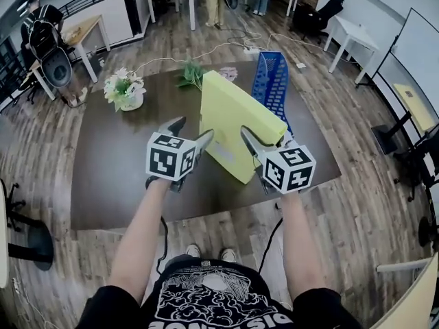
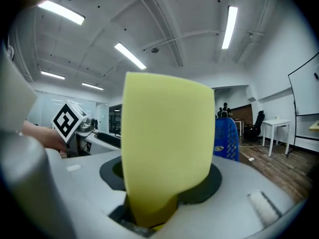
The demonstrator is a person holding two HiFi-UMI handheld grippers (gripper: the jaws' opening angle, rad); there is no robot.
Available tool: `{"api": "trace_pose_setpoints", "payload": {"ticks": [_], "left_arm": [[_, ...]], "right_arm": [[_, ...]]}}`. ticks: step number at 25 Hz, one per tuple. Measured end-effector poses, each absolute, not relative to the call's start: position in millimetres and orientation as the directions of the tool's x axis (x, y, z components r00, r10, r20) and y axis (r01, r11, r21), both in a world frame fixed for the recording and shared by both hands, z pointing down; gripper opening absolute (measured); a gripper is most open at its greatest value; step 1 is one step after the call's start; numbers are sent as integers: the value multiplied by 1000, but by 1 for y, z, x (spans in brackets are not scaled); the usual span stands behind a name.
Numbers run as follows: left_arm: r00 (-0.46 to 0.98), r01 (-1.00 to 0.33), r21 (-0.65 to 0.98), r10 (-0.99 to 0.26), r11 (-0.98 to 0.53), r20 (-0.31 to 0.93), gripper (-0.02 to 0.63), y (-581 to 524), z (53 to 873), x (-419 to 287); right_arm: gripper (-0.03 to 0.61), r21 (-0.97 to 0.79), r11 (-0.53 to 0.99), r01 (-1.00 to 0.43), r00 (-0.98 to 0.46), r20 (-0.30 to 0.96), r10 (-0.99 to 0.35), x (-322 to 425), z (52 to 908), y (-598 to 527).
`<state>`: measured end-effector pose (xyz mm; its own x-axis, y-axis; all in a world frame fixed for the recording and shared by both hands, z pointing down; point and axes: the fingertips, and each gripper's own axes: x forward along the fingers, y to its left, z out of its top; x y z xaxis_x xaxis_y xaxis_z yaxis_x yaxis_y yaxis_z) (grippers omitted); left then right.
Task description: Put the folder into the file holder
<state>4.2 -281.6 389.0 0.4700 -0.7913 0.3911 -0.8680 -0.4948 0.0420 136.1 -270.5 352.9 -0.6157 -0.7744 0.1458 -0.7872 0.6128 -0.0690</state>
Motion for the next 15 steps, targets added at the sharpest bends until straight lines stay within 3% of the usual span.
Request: {"api": "trace_pose_setpoints", "payload": {"ticks": [15], "left_arm": [[637,-747,76,-680,-660,362,368,-265,388,50]], "right_arm": [[216,-151,327,-933,-320,-67,-945,202,299,-214]]}}
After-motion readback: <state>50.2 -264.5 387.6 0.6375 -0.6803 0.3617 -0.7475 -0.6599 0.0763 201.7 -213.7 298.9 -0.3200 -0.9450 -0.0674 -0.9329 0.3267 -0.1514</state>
